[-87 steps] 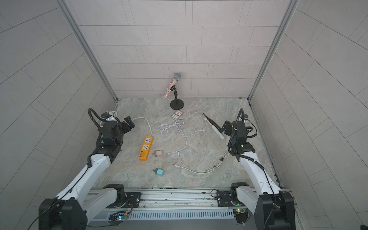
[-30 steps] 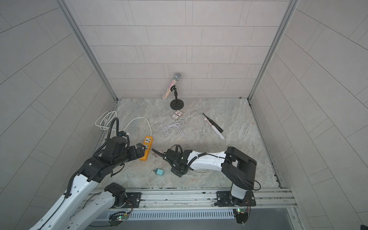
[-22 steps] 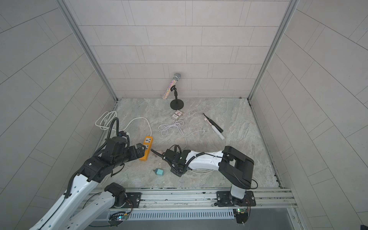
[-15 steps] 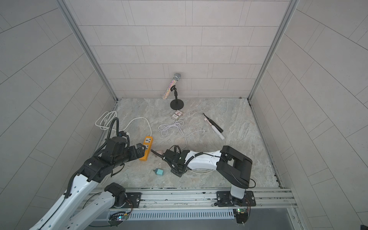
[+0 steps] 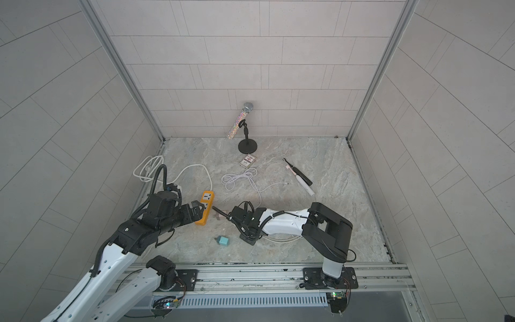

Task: Charge the electric toothbrush
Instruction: Pick up the charging cable from the center of the board.

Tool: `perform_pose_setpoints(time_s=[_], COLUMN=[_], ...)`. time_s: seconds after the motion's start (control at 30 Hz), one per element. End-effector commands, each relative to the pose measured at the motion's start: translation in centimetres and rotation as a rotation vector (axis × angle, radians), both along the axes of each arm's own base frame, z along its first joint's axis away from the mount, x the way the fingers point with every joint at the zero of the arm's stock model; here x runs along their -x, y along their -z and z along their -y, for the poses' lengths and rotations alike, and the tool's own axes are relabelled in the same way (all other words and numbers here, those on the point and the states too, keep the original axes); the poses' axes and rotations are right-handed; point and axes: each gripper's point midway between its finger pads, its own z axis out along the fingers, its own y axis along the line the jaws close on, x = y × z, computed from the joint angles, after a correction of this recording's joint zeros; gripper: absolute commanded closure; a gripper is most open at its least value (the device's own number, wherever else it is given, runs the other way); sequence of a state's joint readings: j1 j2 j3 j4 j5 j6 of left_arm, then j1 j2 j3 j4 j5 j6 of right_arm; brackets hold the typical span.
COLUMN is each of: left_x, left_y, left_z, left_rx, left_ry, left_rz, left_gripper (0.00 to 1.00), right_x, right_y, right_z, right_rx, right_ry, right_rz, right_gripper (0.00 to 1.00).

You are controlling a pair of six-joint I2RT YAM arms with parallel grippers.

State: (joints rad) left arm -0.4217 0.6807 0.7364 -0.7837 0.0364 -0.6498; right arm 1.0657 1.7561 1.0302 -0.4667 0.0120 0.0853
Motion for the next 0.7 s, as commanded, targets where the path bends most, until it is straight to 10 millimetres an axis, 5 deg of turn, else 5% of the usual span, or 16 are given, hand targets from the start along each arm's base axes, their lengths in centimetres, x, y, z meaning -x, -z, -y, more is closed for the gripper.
perform_pose_setpoints(time_s=[0.0, 0.17, 0.43, 0.67], left_x=[0.4, 0.6, 1.9, 1.9], left_y=[-0.4, -0.8, -2.5, -3.6], left_z=[-0.2, -0.1, 1.4, 7.6], left_rx=[0.004, 0.021, 0.135, 0.502], left_ry=[-0.011, -0.005, 0.035, 0.125], left_rz=[0.001, 0.0, -0.021, -0.142], left_gripper=[0.0, 0.0, 0.0, 0.1], right_x=[0.2, -0.6, -2.5, -2.6], right_y=[0.9, -0.7, -6.3, -12.3], right_z=[1.1, 1.0, 1.6, 1.5], right_rx=[0.058, 0.043, -0.048, -0.226], right_ry=[-0.016, -0.016, 0.004, -0.024], right_rz=[-0.011, 0.044, 0.242, 0.428], right_gripper=[0.9, 0.94, 1.0, 1.0])
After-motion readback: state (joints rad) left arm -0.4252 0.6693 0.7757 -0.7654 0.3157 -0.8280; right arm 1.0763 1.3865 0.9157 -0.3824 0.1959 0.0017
